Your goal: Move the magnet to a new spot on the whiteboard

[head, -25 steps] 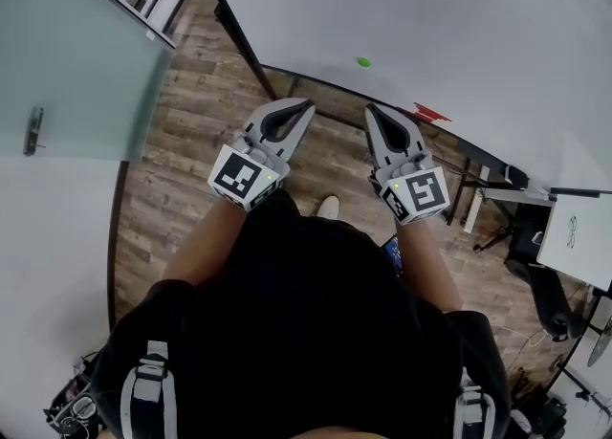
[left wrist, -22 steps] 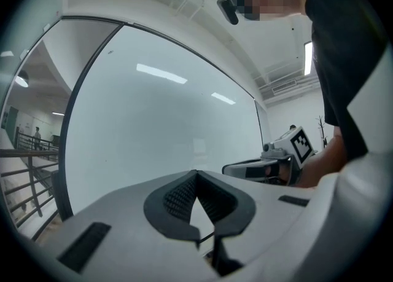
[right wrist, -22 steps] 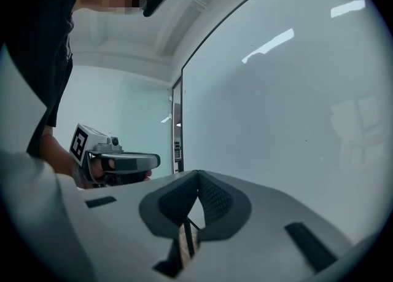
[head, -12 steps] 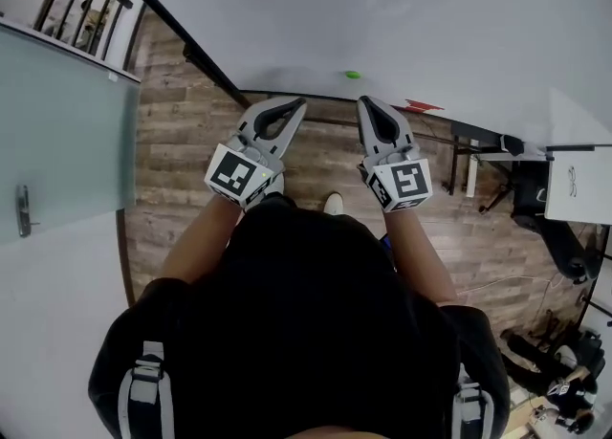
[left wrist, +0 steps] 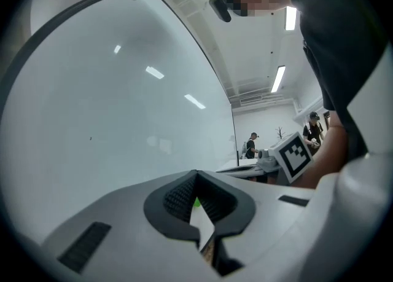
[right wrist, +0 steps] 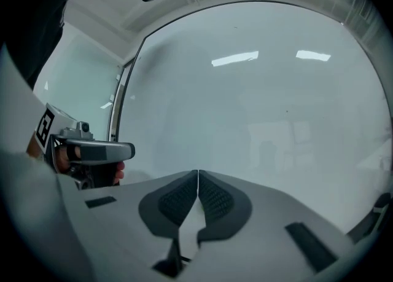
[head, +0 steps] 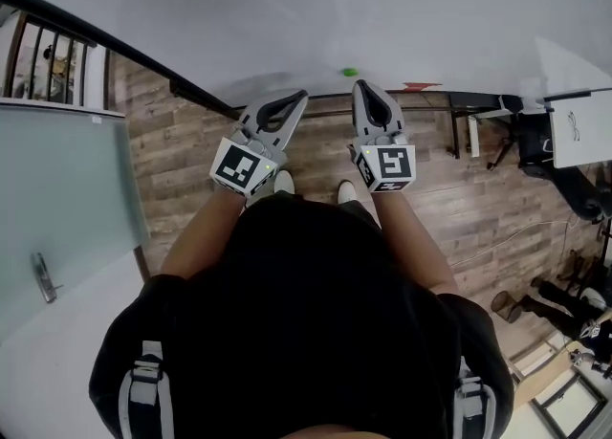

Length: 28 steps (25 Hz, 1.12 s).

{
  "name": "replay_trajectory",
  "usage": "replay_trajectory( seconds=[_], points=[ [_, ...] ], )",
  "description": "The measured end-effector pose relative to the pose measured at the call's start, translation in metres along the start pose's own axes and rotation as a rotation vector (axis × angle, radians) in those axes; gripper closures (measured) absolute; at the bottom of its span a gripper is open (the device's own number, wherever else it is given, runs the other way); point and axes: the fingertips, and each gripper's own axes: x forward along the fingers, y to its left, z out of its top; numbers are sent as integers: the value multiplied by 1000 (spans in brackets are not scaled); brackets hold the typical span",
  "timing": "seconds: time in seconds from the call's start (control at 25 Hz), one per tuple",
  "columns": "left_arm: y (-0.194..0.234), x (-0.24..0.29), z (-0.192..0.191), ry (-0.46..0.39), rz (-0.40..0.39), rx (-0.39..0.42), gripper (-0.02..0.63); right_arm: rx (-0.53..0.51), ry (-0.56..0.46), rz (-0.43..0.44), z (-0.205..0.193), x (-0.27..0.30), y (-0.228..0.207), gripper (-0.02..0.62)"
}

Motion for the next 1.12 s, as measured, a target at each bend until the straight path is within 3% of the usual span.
replay_trajectory(
  seconds=[0.24,0.52,1.12],
  points=[
    [5,9,-7,-6,-77,24,604,-18,22,-83,-19,12,-2,586],
    [10,5,-19,10,-128,13,606,-8,48,-168,-41,20,-11,526],
    [13,6,-22,16,-155,4,604,-72,75,-189,-56,36,-16,462]
  ],
)
